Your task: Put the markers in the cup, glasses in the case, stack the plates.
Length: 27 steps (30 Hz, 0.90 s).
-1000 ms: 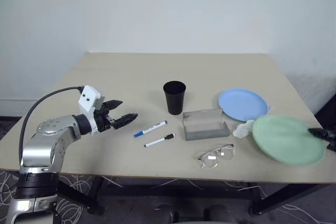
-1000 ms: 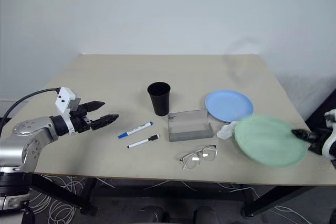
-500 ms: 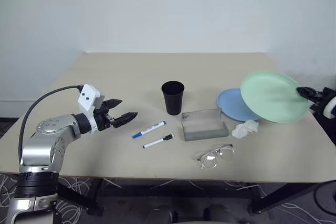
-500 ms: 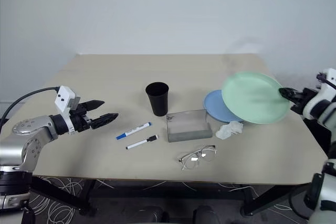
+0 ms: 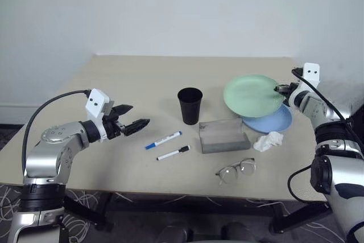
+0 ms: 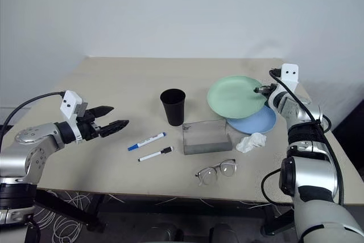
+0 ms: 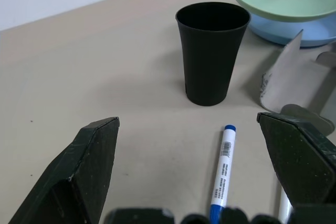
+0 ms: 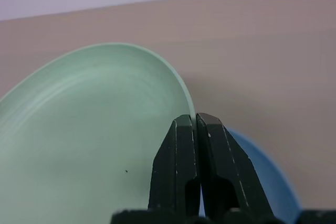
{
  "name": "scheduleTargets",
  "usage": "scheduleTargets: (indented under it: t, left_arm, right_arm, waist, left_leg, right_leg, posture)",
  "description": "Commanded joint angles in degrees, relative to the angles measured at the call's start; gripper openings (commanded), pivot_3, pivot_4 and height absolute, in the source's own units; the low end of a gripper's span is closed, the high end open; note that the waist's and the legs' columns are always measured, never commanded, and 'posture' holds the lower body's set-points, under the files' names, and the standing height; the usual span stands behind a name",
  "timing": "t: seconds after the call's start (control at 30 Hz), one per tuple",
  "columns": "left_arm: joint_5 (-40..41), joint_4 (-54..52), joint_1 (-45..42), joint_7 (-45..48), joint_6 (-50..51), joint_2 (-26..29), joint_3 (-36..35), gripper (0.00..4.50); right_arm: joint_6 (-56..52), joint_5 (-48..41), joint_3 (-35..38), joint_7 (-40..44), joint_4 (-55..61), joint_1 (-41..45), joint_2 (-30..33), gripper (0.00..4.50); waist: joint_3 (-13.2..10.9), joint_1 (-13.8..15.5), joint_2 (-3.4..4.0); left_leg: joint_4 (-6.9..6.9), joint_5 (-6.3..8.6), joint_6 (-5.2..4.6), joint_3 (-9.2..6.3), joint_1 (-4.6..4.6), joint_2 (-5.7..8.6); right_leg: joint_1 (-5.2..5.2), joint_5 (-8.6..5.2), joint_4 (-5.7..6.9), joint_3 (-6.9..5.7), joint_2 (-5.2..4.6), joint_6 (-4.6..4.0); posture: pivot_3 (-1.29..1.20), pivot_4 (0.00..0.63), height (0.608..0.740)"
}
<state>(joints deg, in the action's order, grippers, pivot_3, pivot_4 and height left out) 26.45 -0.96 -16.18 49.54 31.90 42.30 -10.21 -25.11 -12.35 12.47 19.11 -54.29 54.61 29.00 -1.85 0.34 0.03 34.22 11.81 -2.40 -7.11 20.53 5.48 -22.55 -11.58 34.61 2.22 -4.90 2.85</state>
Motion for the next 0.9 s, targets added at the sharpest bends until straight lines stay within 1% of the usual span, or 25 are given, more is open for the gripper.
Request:
scheduleTargets:
  t: [0.03, 0.1, 0.23, 0.5, 0.9]
  left_arm:
    - [0.3, -1.8, -0.5, -0.4, -0.4, 0.5, -1.5, 4.50]
    - [0.4, -1.9, -0.5, -0.5, -0.4, 0.6, -1.6, 4.50]
    - [0.4, -1.9, -0.4, -0.6, -0.4, 0.7, -1.7, 4.50]
    - [0.1, -1.1, -1.7, -0.3, -0.6, 0.9, -1.2, 4.50]
    - [-0.3, -0.6, -2.5, -0.4, -0.8, 0.4, -0.7, 4.50]
  right_arm:
    - [4.2, 1.0, 1.6, -3.8, -3.6, 3.3, 0.6, 0.01]
    - [5.2, 1.3, 1.4, -4.1, -5.0, 3.8, 0.8, 0.01]
    - [6.1, 1.7, 1.9, -5.0, -6.4, 3.6, 1.5, 0.01]
    - [6.3, 2.1, 1.9, -6.8, -6.2, 2.6, 0.8, 0.01]
    - [4.7, 2.2, 1.4, -9.2, -5.3, 1.9, -1.7, 0.01]
  waist:
    - [0.0, -0.3, 0.01]
    - [0.0, -0.5, 0.01]
    - [0.0, -1.5, 0.02]
    - [0.0, -3.0, 0.02]
    - [0.0, -3.3, 0.03]
  left_leg:
    - [-0.02, 0.00, 0.00, 0.00, 0.00, -0.01]
    - [-0.02, 0.00, 0.00, 0.00, -0.03, -0.05]
    - [-0.01, -0.02, 0.00, 0.03, -0.12, -0.09]
    - [0.02, -0.03, -0.01, 0.03, -0.18, -0.09]
    - [0.03, -0.04, -0.03, 0.03, -0.22, -0.09]
  right_leg:
    - [-0.01, -0.01, 0.01, 0.00, 0.01, 0.01]
    - [0.00, -0.09, 0.03, 0.00, 0.05, 0.15]
    - [0.03, -0.09, 0.09, 0.00, 0.08, 0.14]
    - [0.08, -0.08, 0.10, 0.01, 0.08, 0.15]
    - [0.10, -0.08, 0.11, 0.03, 0.08, 0.16]
  posture:
    - [0.00, 0.000, 0.732]
    - [0.00, 0.000, 0.732]
    - [0.00, 0.000, 0.732]
    - [0.00, 0.000, 0.732]
    - [0.00, 0.000, 0.732]
